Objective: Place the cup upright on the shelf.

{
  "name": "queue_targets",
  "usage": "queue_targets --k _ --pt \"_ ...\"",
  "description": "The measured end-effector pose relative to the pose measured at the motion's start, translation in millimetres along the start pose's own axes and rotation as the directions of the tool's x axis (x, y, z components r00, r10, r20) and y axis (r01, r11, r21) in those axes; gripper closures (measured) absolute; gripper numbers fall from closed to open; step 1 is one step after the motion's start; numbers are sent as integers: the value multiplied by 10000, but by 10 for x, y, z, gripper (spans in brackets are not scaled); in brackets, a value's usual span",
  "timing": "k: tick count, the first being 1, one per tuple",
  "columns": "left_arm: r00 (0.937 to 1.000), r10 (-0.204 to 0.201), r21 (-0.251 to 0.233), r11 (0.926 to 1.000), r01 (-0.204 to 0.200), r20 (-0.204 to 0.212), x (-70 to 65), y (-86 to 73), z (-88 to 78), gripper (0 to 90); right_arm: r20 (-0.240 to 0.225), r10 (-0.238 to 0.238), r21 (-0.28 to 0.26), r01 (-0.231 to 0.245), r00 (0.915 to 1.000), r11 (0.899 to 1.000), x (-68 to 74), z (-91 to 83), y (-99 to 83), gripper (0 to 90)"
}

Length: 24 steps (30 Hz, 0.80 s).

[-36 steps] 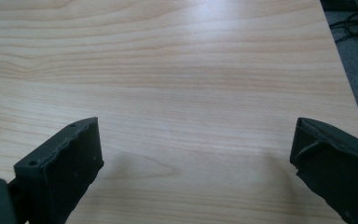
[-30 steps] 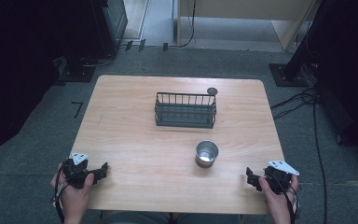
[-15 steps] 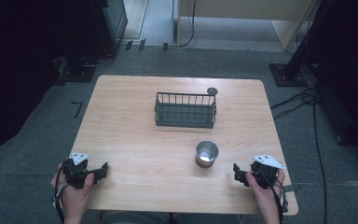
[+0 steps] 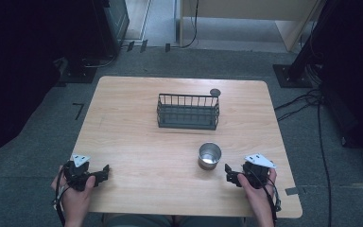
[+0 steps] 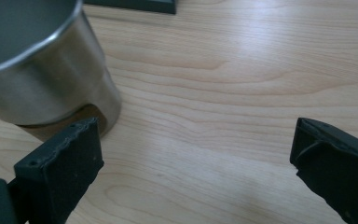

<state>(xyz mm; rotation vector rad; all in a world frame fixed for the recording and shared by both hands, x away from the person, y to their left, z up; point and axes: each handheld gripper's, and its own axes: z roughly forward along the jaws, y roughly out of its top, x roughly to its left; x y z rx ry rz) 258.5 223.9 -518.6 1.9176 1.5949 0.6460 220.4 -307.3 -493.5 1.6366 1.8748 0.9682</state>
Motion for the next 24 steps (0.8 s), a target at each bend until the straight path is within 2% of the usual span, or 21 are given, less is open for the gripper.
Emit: queue_targets --k 16,24 --pt "10000 8 0 10000 -8 -3 1 0 0 0 -865 -335 -314 309 9957 9990 259 5 97 17" --pt "10000 1 0 10000 -1 2 0 0 0 0 -1113 -458 -348 421 9927 9985 367 48 121 17"
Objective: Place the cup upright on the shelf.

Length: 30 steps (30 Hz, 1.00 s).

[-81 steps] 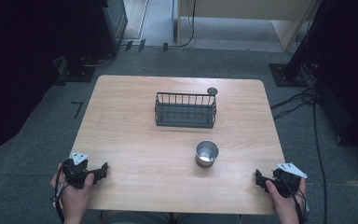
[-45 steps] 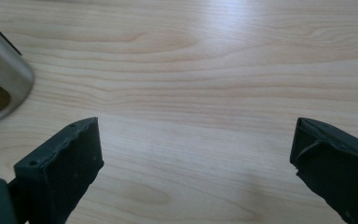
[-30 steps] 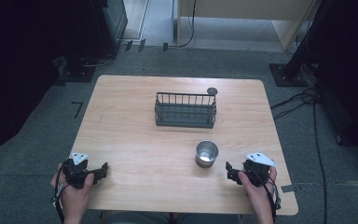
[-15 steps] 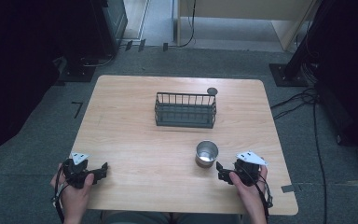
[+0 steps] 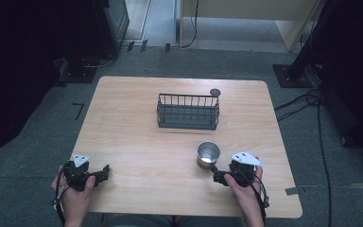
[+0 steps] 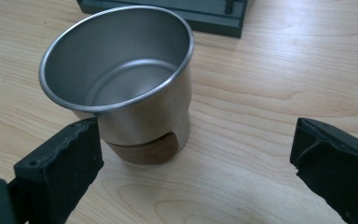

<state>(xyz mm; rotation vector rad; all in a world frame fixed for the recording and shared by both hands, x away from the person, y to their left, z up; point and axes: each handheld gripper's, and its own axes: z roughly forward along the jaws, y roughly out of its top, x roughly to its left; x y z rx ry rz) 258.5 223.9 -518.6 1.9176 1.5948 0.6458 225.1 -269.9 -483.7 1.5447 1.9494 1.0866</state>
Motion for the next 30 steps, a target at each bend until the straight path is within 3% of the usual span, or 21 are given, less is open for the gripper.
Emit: queue_targets --k 15,30 --pt "10000 0 0 10000 0 0 0 0 0 0 -436 -209 -17 209 9988 9998 187 140 49 17" --pt "10000 7 0 10000 -7 1 1 0 0 0 -460 -364 80 368 9983 9993 315 289 110 37"
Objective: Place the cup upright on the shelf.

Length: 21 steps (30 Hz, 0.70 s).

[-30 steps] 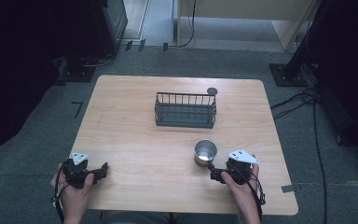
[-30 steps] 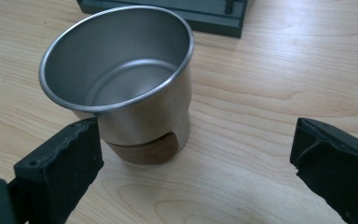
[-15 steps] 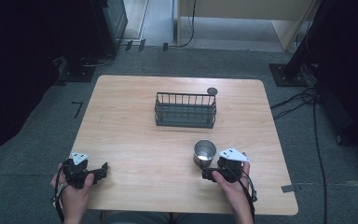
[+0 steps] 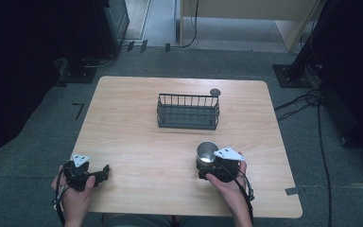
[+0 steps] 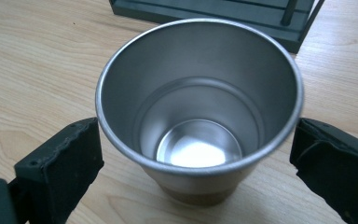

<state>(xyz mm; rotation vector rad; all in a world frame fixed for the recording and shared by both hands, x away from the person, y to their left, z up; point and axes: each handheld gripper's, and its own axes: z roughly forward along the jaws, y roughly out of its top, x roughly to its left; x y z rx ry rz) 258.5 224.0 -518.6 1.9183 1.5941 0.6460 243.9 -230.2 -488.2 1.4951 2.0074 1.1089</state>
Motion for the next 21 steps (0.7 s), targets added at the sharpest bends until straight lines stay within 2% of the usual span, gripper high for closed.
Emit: queue_targets --k 2,7,9,12,15,17,21 --pt "10000 -2 1 10000 2 -1 0 0 0 0 106 238 -75 -237 9997 9997 25 44 22 65" --pt "10000 -4 3 10000 4 -1 0 0 0 0 249 231 -93 -229 9994 9997 58 90 47 81" --pt "10000 -26 -9 10000 26 -19 -2 3 3 0 504 282 -106 -277 9983 9996 71 131 57 119" --pt "10000 -26 -6 10000 26 -18 -2 3 3 0 626 341 -96 -336 9975 9994 76 171 55 129" --pt "10000 -23 -5 10000 23 -17 -2 3 3 0 698 288 -41 -286 9971 9996 85 199 51 134" --pt "10000 -28 -10 10000 28 -20 -2 3 4 0 950 225 -25 -224 9952 9997 105 224 47 161" --pt "10000 -27 -8 10000 27 -20 -2 3 4 0 1017 202 -52 -197 9946 9998 99 215 50 168"
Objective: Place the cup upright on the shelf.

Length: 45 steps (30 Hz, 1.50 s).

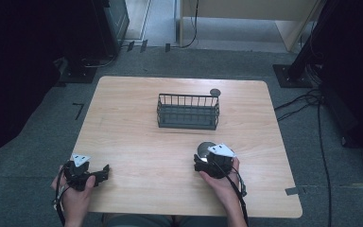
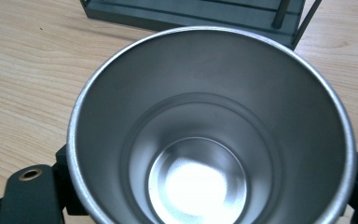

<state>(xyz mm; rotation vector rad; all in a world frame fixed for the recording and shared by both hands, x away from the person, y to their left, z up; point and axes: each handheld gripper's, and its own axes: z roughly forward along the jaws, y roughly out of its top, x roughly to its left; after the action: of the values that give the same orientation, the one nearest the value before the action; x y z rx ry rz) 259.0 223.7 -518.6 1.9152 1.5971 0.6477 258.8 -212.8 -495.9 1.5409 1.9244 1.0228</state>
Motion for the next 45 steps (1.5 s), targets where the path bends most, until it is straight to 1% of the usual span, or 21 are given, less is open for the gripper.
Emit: queue_targets --k 8,11,18,28,29,31,34,36,37,42,45 --pt "10000 1 0 10000 -1 0 0 0 0 0 -22 -32 23 32 10000 10000 -10 -24 6 171" --pt "10000 2 0 10000 -2 1 0 0 0 0 -45 36 -26 -36 10000 10000 -23 -45 22 172" --pt "10000 2 2 10000 -2 2 0 0 0 0 -80 118 -136 -119 9999 9998 -50 -103 116 172" --pt "10000 3 3 10000 -3 2 0 0 0 0 -113 230 -176 -232 9997 9996 -90 -124 264 173" --pt "10000 2 2 10000 -2 2 0 0 0 0 -94 229 -175 -230 9997 9996 -98 -127 308 173" --pt "10000 3 1 10000 -3 0 0 0 0 0 -111 247 -184 -249 9996 9995 -100 -130 323 173" --pt "10000 4 4 10000 -4 3 0 0 0 0 -132 292 -239 -295 9995 9993 -119 -139 410 173" --pt "10000 -1 3 10000 1 3 0 0 0 0 -117 320 -228 -323 9994 9992 -119 -140 424 173" --pt "10000 -4 0 10000 4 5 0 0 0 0 -111 302 -249 -305 9995 9992 -126 -137 468 173" --pt "10000 4 4 10000 -4 3 0 0 0 0 -107 283 -284 -286 9995 9992 -128 -134 535 174" --pt "10000 3 0 10000 -3 2 0 0 0 0 -84 258 -285 -261 9996 9993 -134 -136 616 174"
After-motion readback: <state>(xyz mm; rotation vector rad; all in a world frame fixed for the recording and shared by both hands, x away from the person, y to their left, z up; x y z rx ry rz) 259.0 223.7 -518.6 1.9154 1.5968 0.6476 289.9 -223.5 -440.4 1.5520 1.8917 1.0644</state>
